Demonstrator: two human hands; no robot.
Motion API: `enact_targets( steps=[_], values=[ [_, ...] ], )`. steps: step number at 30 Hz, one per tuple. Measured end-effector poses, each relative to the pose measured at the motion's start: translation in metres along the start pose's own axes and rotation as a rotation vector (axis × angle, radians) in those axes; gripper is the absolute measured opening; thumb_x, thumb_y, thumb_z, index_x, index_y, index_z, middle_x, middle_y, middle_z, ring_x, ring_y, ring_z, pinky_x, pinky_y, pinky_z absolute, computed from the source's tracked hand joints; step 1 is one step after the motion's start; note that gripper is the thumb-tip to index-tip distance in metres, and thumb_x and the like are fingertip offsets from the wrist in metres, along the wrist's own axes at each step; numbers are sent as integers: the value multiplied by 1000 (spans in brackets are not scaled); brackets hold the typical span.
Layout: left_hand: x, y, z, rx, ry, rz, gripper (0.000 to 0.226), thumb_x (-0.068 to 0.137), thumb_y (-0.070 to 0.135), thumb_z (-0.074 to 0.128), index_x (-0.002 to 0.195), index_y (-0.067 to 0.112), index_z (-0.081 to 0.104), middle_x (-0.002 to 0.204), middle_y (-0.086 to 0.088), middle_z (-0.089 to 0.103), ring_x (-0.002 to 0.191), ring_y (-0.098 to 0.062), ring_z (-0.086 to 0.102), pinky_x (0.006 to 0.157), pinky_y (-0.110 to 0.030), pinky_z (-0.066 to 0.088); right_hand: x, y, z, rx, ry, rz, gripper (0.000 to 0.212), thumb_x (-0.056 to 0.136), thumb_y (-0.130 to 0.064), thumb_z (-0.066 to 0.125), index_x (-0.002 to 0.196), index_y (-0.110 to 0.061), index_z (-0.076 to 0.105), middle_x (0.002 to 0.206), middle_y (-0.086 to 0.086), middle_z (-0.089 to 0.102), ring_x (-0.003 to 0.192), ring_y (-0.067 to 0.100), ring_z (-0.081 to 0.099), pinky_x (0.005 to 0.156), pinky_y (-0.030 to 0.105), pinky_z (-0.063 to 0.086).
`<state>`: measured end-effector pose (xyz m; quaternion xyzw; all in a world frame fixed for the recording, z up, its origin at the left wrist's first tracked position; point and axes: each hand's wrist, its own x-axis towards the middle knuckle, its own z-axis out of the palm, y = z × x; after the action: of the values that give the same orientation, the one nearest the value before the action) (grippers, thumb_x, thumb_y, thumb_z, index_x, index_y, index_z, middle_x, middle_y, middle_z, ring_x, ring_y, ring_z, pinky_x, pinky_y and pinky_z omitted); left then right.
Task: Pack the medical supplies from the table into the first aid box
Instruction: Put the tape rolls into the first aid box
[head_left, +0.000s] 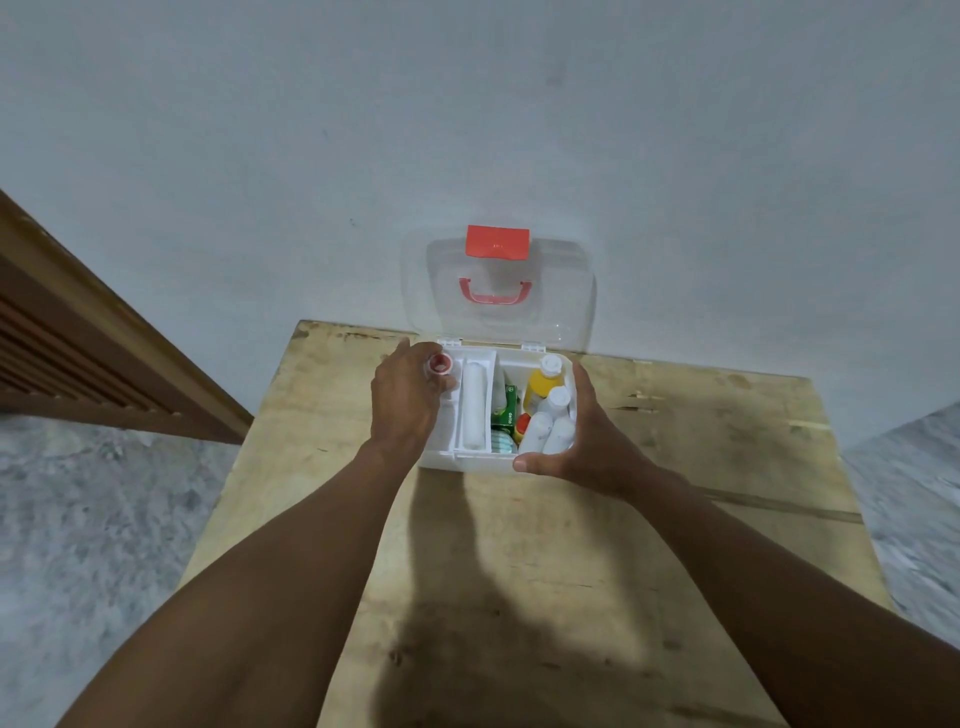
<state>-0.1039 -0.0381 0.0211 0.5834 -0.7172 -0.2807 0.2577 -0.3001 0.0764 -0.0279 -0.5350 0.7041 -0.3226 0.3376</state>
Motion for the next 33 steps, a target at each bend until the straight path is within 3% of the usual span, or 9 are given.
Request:
enact_targets(
  steps=[6, 11, 13, 15, 18, 21, 24, 27, 33],
  values=[
    [5, -1, 1, 30, -21, 56, 19, 87, 2, 65, 103, 8, 71, 101, -13, 64, 96, -33, 61, 85, -42, 52, 0, -3, 0, 6, 10, -31, 127, 49, -52, 95, 149, -29, 19, 140, -12, 43, 130, 17, 48, 104, 47, 50],
    [-2, -10, -4, -85, 15, 53, 57, 89, 16, 71, 143, 13, 51, 149, -8, 43, 134, -21, 44, 106, -32, 43, 0, -2, 0, 13, -2, -10, 133, 48, -58, 93, 151, -29, 15, 142, -13, 40, 133, 17, 46, 106, 47, 49],
    [-4, -10, -9, -91, 75, 80, 50, 93, 23, 66, 141, 13, 53, 142, -8, 52, 127, -23, 51, 102, -33, 45, 0, 0, 1, 12, -3, 15, 139, 45, -64, 92, 153, -30, 11, 145, -11, 39, 135, 18, 44, 107, 48, 48],
    [-8, -4, -17, -75, 130, 90, 34, 98, 26, 60, 129, 11, 62, 110, -3, 70, 105, -23, 63, 86, -27, 45, 1, 2, 1, 14, -6, 50, 144, 43, -68, 91, 154, -32, 7, 148, -11, 38, 137, 20, 43, 107, 49, 47],
    [-14, 6, -27, -49, 97, 52, 31, 101, 31, 52, 116, 9, 66, 72, 17, 59, 83, -18, 61, 73, -26, 38, 3, 6, 2, 14, -19, 80, 146, 42, -69, 92, 154, -34, 6, 149, -10, 38, 137, 21, 43, 107, 49, 47],
    [-19, 7, -31, -66, 4, 63, 38, 95, 29, 57, 127, 9, 55, 100, -2, 61, 90, -16, 54, 78, -27, 38, 5, 10, 2, 5, -34, 69, 146, 44, -69, 91, 155, -33, 4, 149, -11, 38, 138, 23, 43, 106, 50, 47],
    [-28, 4, -34, -87, -49, 101, 53, 89, 34, 43, 130, 0, 43, 127, -13, 41, 97, -15, 43, 81, -23, 36, 4, 11, 2, 8, -34, 67, 149, 43, -71, 90, 155, -35, -1, 153, -5, 35, 140, 23, 41, 108, 52, 45],
    [-35, -3, -33, -67, -86, 126, 56, 86, 29, 38, 131, -4, 35, 131, -17, 33, 101, -21, 46, 83, -29, 43, 2, 10, 1, 12, -46, 53, 150, 44, -72, 89, 155, -37, -5, 154, -3, 32, 142, 24, 38, 111, 53, 42],
    [-48, -14, -30, -66, -83, 67, 85, 84, 14, 76, 149, 18, 21, 107, -5, 59, 98, -18, 55, 86, -32, 47, 3, 12, 2, 2, -55, 73, 150, 43, -74, 88, 154, -41, -6, 159, -8, 23, 146, 22, 32, 112, 54, 40]
  ],
)
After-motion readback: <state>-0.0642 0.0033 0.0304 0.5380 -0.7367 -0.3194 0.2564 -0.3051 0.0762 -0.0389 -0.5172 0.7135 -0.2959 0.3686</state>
